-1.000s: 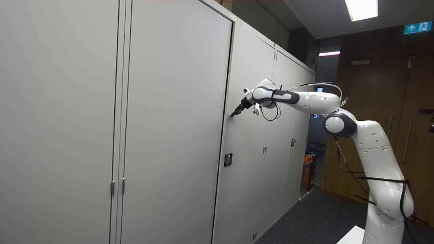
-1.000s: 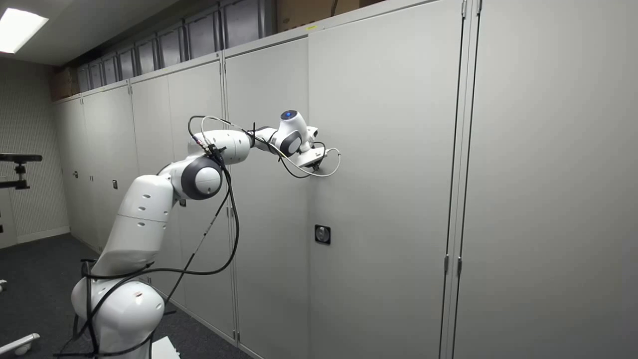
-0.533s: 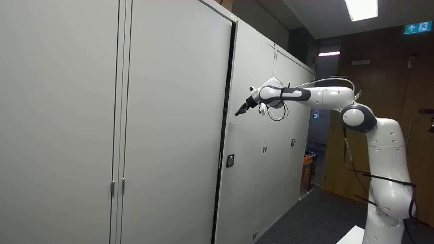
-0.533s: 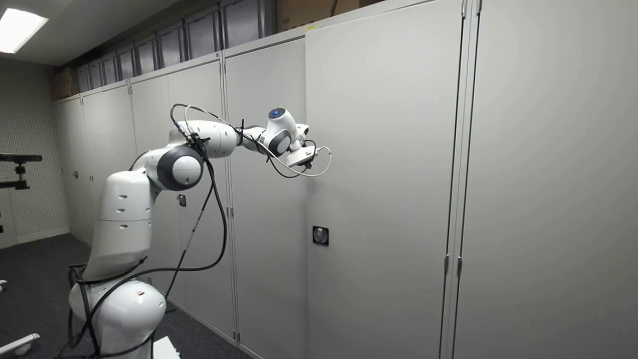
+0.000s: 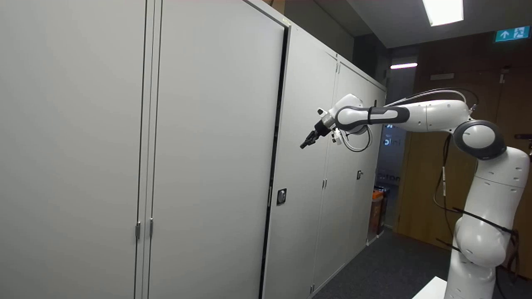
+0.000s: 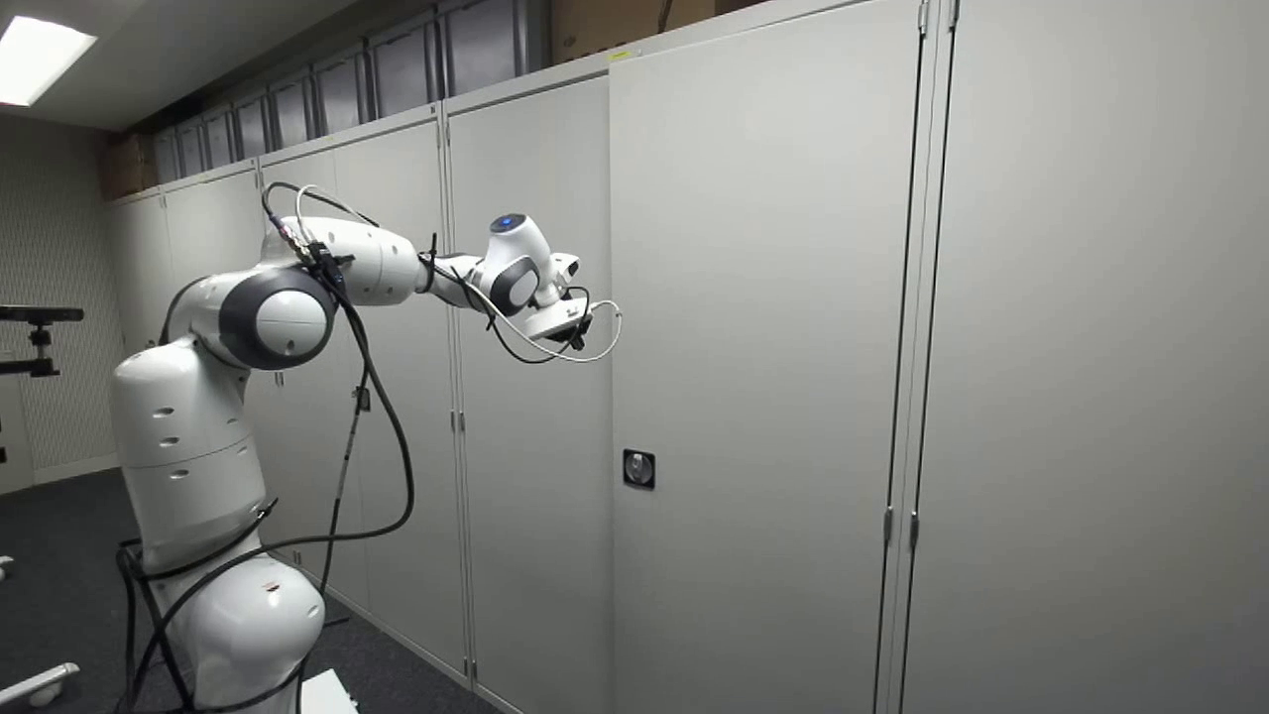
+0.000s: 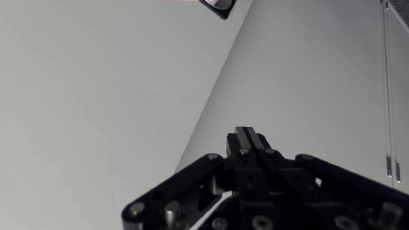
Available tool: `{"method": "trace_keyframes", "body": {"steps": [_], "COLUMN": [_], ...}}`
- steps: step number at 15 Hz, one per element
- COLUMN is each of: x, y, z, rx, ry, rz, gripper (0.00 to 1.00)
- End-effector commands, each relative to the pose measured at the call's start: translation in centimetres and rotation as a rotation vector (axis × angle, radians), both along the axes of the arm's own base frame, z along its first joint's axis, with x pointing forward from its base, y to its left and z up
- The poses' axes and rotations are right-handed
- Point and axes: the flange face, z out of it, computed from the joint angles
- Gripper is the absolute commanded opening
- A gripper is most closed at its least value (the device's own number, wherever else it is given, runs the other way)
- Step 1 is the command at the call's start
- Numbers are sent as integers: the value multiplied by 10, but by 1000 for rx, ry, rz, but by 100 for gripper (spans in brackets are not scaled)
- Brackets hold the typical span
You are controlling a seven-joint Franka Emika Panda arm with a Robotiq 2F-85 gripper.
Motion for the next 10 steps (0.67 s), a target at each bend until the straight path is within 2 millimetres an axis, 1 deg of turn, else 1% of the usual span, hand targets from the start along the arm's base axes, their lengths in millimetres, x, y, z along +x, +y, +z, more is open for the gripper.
{"method": "trace_keyframes", "body": {"steps": [1,5,8,9,10], "x": [-58,-98,-121,-128,-134], "y": [-11,-23,-31,-33,-35], "z": [-6,-5,-3,-1,0], "rx": [14,13,4,3,2], "ry": [40,127,185,202,214], "rz": [-24,-27,-17,-10,-6], "gripper": [0,0,0,7,19]}}
